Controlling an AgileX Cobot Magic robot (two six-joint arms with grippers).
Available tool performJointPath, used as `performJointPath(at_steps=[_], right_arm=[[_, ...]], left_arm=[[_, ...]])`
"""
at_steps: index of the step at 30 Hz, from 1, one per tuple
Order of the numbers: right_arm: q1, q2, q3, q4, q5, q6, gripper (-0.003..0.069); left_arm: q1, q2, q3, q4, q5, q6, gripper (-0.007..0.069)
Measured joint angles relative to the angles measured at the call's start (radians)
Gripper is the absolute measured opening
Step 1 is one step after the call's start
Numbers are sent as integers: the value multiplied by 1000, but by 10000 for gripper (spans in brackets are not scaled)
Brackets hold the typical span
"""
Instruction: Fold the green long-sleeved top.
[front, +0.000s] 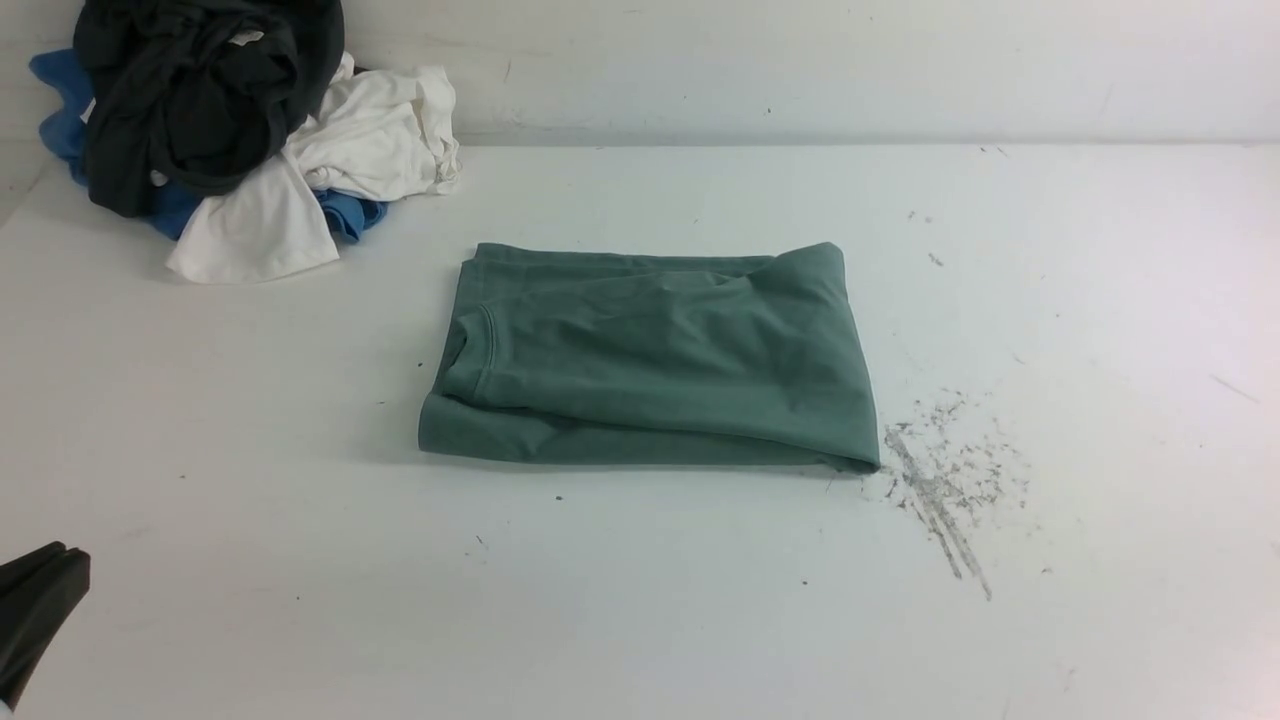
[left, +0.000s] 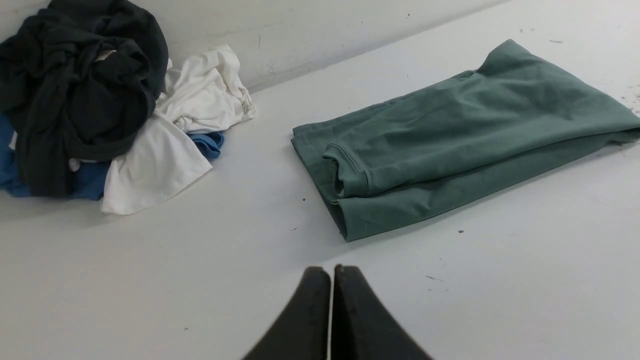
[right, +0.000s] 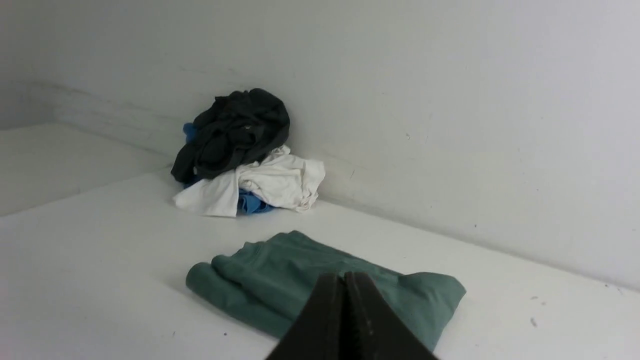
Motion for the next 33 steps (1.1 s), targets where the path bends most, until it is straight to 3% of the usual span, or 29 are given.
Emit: performJointPath(at_steps=[4, 6, 11, 14, 18, 23, 33], right_arm=[[0, -2, 25, -13, -34, -1, -14], [-11, -13, 104, -63, -146, 35, -14], [-88, -29, 267, -200, -364, 221, -14], [-185, -39, 407, -364, -471, 448, -14], [-223, -39, 479, -521, -455, 635, -14], [-221, -39, 479, -630, -321, 748, -14], [-221, -39, 477, -641, -269, 735, -14]], left_arm=[[0, 0, 0, 0, 0, 0, -7], [0, 0, 0, 0, 0, 0, -7], [0, 0, 0, 0, 0, 0, -7], [0, 0, 0, 0, 1, 0, -7], [0, 0, 0, -1, 1, 0, -7], [0, 0, 0, -1, 1, 0, -7], [0, 0, 0, -1, 1, 0, -7]])
